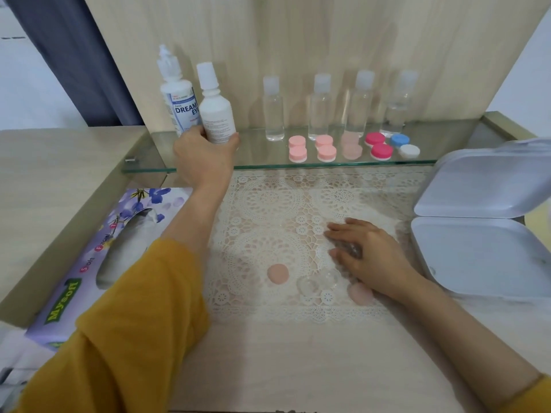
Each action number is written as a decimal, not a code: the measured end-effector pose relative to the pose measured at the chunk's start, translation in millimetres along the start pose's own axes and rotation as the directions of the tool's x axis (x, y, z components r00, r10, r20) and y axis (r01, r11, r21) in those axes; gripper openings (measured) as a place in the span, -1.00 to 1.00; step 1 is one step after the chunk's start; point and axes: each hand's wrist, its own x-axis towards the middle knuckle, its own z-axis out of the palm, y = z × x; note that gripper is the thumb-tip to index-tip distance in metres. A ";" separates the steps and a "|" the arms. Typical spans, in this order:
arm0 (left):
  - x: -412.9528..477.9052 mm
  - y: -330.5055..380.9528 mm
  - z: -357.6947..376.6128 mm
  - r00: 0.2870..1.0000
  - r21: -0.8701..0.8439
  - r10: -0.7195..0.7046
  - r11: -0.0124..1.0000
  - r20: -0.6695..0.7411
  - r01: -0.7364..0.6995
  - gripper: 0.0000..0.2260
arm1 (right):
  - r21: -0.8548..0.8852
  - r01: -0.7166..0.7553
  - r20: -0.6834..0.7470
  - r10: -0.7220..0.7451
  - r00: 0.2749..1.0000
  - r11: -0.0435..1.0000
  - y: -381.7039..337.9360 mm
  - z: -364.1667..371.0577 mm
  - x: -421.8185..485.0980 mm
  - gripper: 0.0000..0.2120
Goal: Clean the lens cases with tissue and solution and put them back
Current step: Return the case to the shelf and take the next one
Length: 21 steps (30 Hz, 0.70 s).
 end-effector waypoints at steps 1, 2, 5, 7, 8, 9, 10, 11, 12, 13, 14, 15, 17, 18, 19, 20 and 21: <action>-3.7 2.3 -4.5 1.000 -0.018 -0.006 1.000 0.003 0.006 -0.68 | -0.003 0.002 0.002 -0.002 1.000 1.000 -0.1 0.0 -0.2 -0.66; -8.3 4.6 -9.5 1.000 -0.040 -0.015 0.999 0.010 0.015 -0.69 | -0.005 0.005 0.004 -0.005 1.000 1.000 -0.2 -0.1 -0.1 -0.66; -28.3 10.9 -24.6 0.998 -0.120 -0.019 0.992 0.056 0.025 -0.73 | 0.004 0.009 0.018 -0.009 1.000 1.000 -1.4 -1.6 -0.1 -0.65; -45.7 16.2 -35.2 0.995 -0.195 0.012 0.981 0.098 0.008 -0.77 | 0.009 0.012 0.034 -0.013 0.999 1.000 -2.8 -3.7 -0.4 -0.65; -55.3 18.5 -40.3 0.991 -0.212 0.037 0.977 0.129 -0.009 -0.79 | 0.016 0.011 0.035 -0.012 0.999 1.000 -4.0 -5.1 -1.0 -0.65; -65.3 20.5 -45.5 0.983 -0.214 0.061 0.977 0.173 -0.022 -0.80 | 0.026 0.008 0.029 -0.009 1.000 1.000 -5.5 -7.0 -2.0 -0.66; -74.9 19.8 -49.4 0.970 -0.215 0.075 0.976 0.229 -0.024 -0.80 | 0.040 0.001 0.018 -0.002 1.000 0.999 -7.1 -9.1 -4.0 -0.67; -84.3 17.9 -52.6 0.953 -0.218 0.079 0.976 0.292 -0.014 -0.80 | 0.053 -0.005 0.008 0.005 1.000 0.999 -8.4 -11.2 -6.6 -0.68; -92.8 13.6 -54.5 0.934 -0.212 0.076 0.977 0.350 0.000 -0.80 | 0.059 -0.010 -0.002 0.010 1.000 0.998 -9.4 -13.0 -9.6 -0.69; -100.0 8.0 -55.4 0.915 -0.196 0.072 0.980 0.397 0.008 -0.79 | 0.059 -0.011 -0.008 0.012 1.000 0.998 -9.6 -14.4 -13.1 -0.70; -105.9 1.1 -55.5 0.901 -0.176 0.065 0.984 0.430 0.013 -0.78 | 0.058 -0.014 -0.010 0.015 1.000 0.998 -9.4 -15.5 -16.9 -0.70; -110.7 -5.9 -54.9 0.891 -0.160 0.051 0.987 0.452 0.024 -0.76 | 0.061 -0.016 -0.011 0.017 1.000 0.998 -8.8 -16.3 -21.0 -0.70; -118.1 -19.3 -53.7 0.877 -0.131 0.020 0.990 0.481 0.049 -0.69 | 0.066 -0.023 -0.005 0.024 1.000 0.998 -7.1 -16.9 -29.2 -0.70; -121.1 -25.3 -53.2 0.870 -0.113 0.009 0.992 0.493 0.054 -0.67 | 0.068 -0.030 -0.002 0.030 1.000 0.997 -6.7 -17.5 -32.7 -0.70; -123.7 -30.4 -53.1 0.864 -0.102 0.003 0.993 0.503 0.056 -0.67 | 0.069 -0.036 -0.004 0.036 0.999 0.997 -6.7 -18.3 -35.5 -0.70; -125.7 -35.1 -52.7 0.858 -0.099 0.003 0.994 0.514 0.055 -0.68 | 0.070 -0.042 -0.007 0.042 0.999 0.997 -7.3 -19.5 -37.9 -0.70; -127.4 -38.5 -52.3 0.854 -0.103 0.008 0.993 0.521 0.053 -0.69 | 0.072 -0.046 -0.008 0.047 0.999 0.996 -8.1 -20.4 -39.7 -0.70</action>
